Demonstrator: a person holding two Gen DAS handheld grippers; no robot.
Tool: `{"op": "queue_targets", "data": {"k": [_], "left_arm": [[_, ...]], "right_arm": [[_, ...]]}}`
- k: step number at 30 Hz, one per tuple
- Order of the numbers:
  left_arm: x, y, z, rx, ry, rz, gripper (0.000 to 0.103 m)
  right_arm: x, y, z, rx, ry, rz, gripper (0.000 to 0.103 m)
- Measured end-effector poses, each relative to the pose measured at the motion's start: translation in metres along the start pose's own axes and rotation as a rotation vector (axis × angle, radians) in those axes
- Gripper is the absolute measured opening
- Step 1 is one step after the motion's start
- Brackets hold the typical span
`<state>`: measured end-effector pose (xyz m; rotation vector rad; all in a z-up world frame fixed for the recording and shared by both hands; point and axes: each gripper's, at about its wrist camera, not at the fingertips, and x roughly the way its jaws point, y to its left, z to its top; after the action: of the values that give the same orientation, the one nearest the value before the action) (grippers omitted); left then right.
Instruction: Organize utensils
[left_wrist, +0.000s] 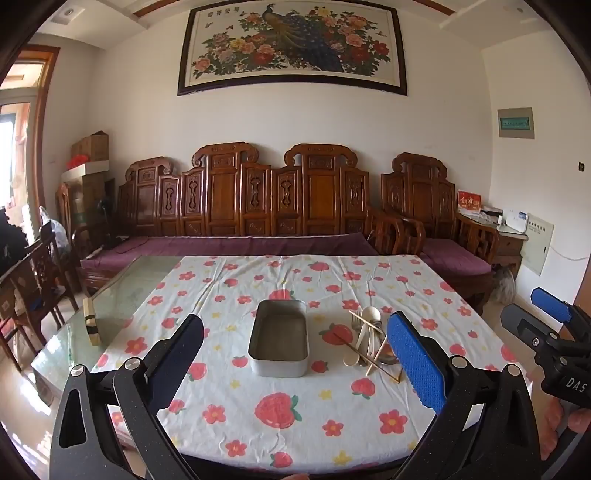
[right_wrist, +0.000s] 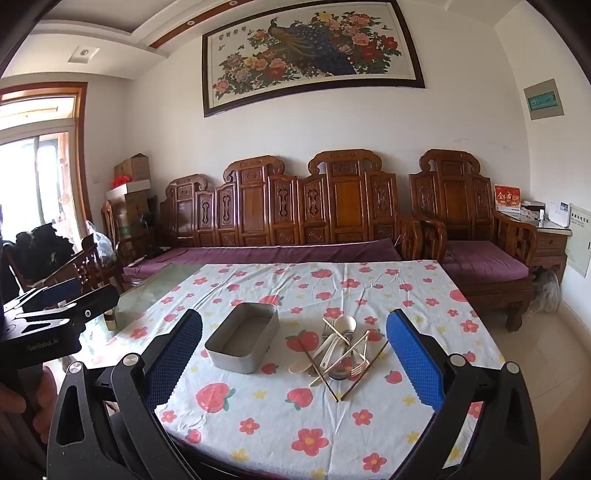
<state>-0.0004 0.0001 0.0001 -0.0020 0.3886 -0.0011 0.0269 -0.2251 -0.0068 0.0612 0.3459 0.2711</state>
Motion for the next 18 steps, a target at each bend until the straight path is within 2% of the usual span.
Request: {"op": "queue_targets", "data": {"k": [18], "left_arm": [[-0.0043,0.0000,-0.0010,0.001,-0.003,-0.001,0.097]], "right_arm": [[-0.0007,-0.0001,-0.0003,0.003,-0.002,0.003,0.100]]}}
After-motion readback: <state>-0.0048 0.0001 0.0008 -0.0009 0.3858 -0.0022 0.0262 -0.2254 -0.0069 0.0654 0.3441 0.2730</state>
